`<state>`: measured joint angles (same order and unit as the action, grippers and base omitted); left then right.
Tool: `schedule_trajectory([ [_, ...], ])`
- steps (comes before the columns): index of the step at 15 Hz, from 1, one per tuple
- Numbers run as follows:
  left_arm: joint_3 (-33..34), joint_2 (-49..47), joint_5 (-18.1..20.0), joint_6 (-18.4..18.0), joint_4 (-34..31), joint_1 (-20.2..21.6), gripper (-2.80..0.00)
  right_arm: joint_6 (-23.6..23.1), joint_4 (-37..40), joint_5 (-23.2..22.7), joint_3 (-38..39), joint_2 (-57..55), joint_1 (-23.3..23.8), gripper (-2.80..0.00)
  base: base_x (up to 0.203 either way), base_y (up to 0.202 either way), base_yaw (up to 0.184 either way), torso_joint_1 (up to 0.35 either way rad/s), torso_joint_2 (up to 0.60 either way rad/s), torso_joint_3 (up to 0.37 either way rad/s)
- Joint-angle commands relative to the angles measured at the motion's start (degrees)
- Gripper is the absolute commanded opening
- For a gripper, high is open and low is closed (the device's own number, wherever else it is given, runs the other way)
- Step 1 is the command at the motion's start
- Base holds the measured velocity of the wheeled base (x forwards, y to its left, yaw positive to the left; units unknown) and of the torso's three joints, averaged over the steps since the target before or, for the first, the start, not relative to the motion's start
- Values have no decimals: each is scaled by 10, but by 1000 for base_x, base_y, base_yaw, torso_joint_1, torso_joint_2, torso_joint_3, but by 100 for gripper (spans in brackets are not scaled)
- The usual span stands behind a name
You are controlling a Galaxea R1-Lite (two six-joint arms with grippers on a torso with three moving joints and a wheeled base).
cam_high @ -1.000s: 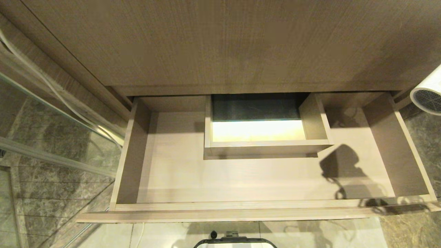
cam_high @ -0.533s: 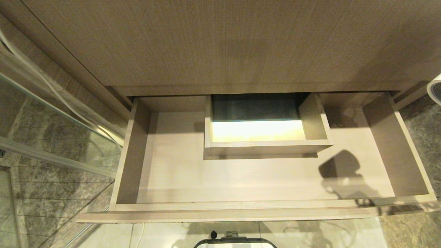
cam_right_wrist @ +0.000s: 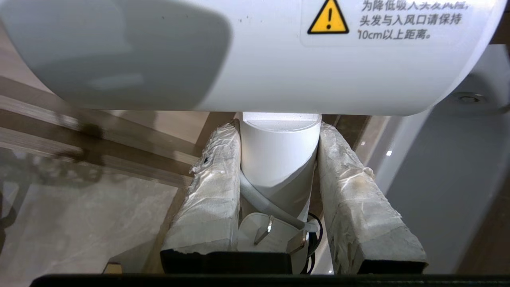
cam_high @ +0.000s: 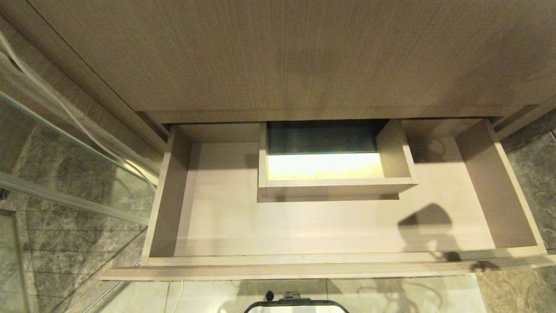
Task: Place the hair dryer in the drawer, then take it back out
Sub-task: Place it on the countertop
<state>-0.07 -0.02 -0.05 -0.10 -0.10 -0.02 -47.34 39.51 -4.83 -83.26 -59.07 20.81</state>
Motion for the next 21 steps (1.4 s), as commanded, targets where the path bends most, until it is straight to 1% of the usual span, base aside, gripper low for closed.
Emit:
schedule_trajectory([
  [1, 0, 0, 0, 0, 0, 0, -280, 0, -11, -1, 16, 33, 0, -280, 0, 0, 0, 234, -398, -142],
  [3, 0, 0, 0, 0, 0, 0, -280, 0, -28, -3, 20, 36, 0, -280, 0, 0, 0, 267, -448, -171],
  [7, 0, 0, 0, 0, 0, -1, -280, 1, -42, -3, 19, 30, -1, -280, 0, 0, 0, 108, -483, -201],
  [11, 0, 0, 0, 0, 0, -1, -280, 1, -43, -3, 15, 11, -1, -280, 0, 0, 0, 433, -461, -207],
  [15, 0, 0, 0, 0, 0, 0, -280, 1, -43, -2, 4, -17, -1, -280, 0, 0, 0, 96, -105, -41],
  [17, 0, 0, 0, 0, 0, 0, -280, 1, -41, -1, -16, -43, -1, -280, 0, 0, 0, 15, -6, -7],
  [21, 0, -1, 0, 0, 0, 0, -280, 2, -52, -3, -24, -44, -1, -280, 0, 0, 0, 0, 0, 0],
])
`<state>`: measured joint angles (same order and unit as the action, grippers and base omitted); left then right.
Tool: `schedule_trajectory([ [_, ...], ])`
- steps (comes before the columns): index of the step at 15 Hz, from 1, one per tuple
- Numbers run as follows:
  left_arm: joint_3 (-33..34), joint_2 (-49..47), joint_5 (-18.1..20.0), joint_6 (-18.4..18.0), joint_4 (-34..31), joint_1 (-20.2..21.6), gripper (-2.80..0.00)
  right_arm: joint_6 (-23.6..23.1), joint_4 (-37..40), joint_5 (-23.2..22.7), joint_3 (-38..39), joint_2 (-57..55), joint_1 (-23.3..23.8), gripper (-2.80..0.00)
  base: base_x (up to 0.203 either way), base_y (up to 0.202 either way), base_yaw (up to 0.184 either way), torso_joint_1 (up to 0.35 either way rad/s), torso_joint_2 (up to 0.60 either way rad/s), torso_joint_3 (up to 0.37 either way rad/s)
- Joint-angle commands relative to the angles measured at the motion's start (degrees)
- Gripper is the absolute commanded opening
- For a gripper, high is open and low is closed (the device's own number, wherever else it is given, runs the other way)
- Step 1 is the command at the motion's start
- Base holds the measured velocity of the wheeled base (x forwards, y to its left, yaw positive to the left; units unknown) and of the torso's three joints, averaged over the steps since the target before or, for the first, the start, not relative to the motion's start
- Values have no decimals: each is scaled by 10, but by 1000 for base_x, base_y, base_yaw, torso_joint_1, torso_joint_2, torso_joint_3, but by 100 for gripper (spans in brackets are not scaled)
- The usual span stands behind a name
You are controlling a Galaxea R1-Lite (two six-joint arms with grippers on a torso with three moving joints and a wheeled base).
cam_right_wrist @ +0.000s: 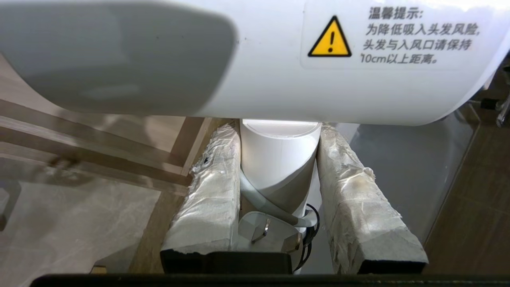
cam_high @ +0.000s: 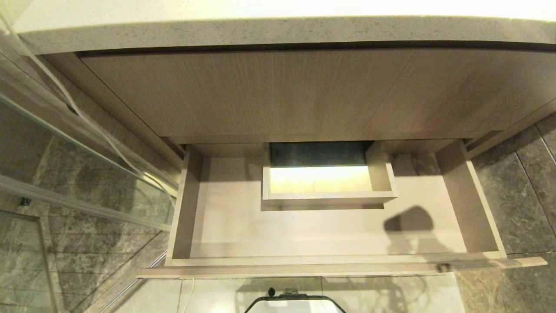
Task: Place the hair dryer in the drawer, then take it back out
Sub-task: Place it on the countertop
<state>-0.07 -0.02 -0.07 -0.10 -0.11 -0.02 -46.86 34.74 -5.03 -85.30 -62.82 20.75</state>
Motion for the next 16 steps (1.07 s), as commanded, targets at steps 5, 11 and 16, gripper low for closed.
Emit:
schedule_trajectory([
  [5, 0, -1, 0, 0, 0, -1, -280, 2, -42, -14, -5, 0, 0, -280, 0, 0, 0, 181, 6, 194],
  [11, 0, 0, 0, 0, 0, 0, -280, 1, -65, -41, -4, 40, 0, -280, 0, 0, 0, 116, 3, 118],
  [16, 0, 0, 0, 0, 0, -1, -280, 1, -83, -42, -9, 69, -1, -280, 0, 0, 0, 0, 0, 0],
])
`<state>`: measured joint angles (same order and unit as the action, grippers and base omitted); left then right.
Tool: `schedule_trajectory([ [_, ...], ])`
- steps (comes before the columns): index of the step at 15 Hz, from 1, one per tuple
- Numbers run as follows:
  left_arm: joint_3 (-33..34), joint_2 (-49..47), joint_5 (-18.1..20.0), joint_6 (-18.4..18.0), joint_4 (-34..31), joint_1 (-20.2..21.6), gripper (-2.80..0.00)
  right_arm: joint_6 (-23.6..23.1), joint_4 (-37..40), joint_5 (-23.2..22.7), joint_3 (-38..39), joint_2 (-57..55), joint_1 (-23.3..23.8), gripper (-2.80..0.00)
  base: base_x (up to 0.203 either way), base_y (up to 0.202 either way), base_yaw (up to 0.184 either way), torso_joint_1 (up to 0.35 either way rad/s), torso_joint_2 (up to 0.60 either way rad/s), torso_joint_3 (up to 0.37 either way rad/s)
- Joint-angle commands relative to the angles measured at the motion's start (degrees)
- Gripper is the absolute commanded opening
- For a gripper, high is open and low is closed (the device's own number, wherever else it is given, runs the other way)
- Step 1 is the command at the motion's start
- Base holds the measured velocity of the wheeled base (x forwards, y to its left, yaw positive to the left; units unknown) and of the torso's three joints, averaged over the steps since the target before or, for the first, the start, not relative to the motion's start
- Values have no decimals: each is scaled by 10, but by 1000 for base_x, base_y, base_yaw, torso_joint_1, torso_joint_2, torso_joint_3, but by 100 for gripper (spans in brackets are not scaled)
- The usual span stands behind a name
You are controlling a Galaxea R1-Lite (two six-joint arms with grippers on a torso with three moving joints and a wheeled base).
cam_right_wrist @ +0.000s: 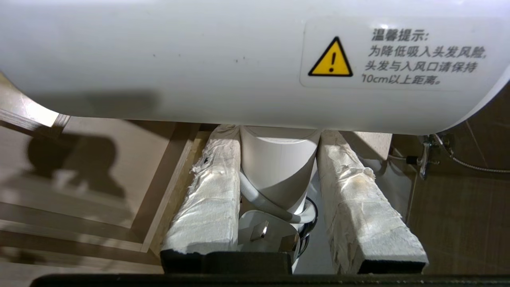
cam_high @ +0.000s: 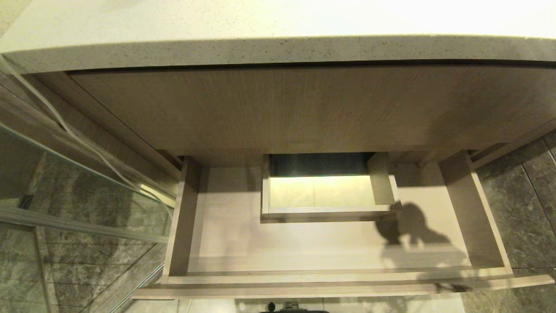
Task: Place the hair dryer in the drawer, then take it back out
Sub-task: Place it on the countertop
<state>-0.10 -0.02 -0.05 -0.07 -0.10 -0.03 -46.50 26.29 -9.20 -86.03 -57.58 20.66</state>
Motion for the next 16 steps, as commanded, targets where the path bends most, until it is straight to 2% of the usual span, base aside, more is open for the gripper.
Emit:
schedule_trajectory([
  [1, 0, 0, 0, 0, 0, 0, -280, -2, 2, -2, -5, 23, 0, -280, 0, 0, 0, 0, 0, 0],
  [4, 0, -1, 0, 0, 0, 0, -280, -1, 5, -4, -18, 39, 0, -280, 0, 0, 0, 159, -8, 159],
  [11, 0, -1, 0, 0, 0, 0, -280, -1, 2, -13, -24, 60, 0, -280, 0, 0, 0, 367, -69, 298],
  [16, 0, 0, 0, 0, 0, 0, -280, -1, 9, -16, -20, 64, 0, -280, 0, 0, 0, 84, -20, 65],
])
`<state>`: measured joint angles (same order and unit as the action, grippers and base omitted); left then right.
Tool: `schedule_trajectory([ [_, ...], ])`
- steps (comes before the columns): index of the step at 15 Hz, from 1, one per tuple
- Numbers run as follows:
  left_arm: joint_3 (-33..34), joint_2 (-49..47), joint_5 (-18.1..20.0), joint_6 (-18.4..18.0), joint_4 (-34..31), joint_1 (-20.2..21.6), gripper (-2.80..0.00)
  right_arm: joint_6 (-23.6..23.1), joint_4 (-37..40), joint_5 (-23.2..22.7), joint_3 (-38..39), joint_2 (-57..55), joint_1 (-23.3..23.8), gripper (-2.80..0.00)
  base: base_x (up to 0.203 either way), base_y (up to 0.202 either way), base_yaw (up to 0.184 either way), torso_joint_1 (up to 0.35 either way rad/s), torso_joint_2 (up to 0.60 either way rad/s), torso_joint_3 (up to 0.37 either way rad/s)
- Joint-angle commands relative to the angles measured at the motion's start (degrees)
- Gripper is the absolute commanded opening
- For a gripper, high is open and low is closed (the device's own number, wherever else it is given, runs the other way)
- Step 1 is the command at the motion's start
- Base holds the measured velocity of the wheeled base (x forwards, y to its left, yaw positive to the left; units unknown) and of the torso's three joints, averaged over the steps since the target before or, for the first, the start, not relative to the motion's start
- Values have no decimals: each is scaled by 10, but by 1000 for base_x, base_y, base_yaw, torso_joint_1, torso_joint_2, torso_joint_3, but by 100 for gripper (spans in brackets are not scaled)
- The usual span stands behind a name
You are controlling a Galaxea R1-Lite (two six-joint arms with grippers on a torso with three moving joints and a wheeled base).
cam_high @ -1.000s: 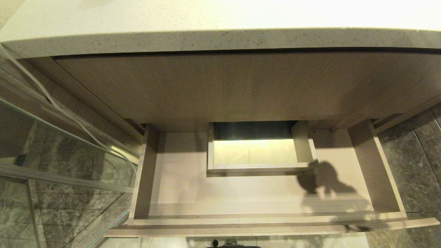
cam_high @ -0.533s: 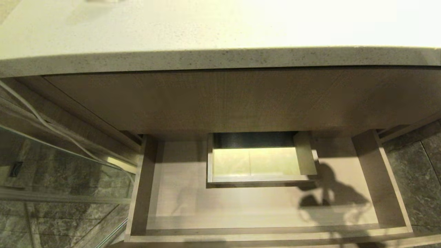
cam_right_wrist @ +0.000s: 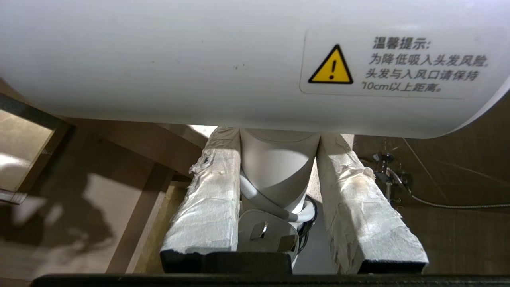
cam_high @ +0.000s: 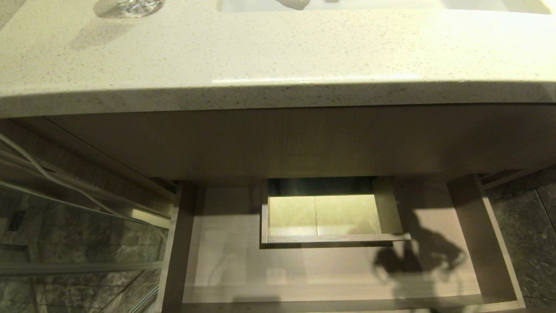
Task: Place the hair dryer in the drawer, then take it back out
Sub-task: Place it on the countertop
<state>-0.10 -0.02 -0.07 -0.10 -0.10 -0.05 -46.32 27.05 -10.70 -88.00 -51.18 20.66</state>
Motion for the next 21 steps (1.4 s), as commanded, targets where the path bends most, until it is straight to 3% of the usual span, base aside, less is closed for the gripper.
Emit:
schedule_trajectory([
  [1, 0, 0, 0, 0, 0, 0, -280, 4, -1, -4, -2, 0, 0, -280, 0, 0, 0, 32, -37, -8],
  [11, 0, 0, 0, 0, 0, 0, -280, 8, -2, -12, 3, 1, 0, -280, 0, 0, 0, 177, -467, -284],
  [16, 0, 0, 0, 0, 0, 0, -280, 9, -3, -11, 3, -1, 0, -280, 0, 0, 0, 30, -55, -29],
  [21, 0, 0, 0, 0, 0, 0, -280, 8, -4, -11, 3, -6, 0, -280, 0, 0, 0, 283, -119, 156],
])
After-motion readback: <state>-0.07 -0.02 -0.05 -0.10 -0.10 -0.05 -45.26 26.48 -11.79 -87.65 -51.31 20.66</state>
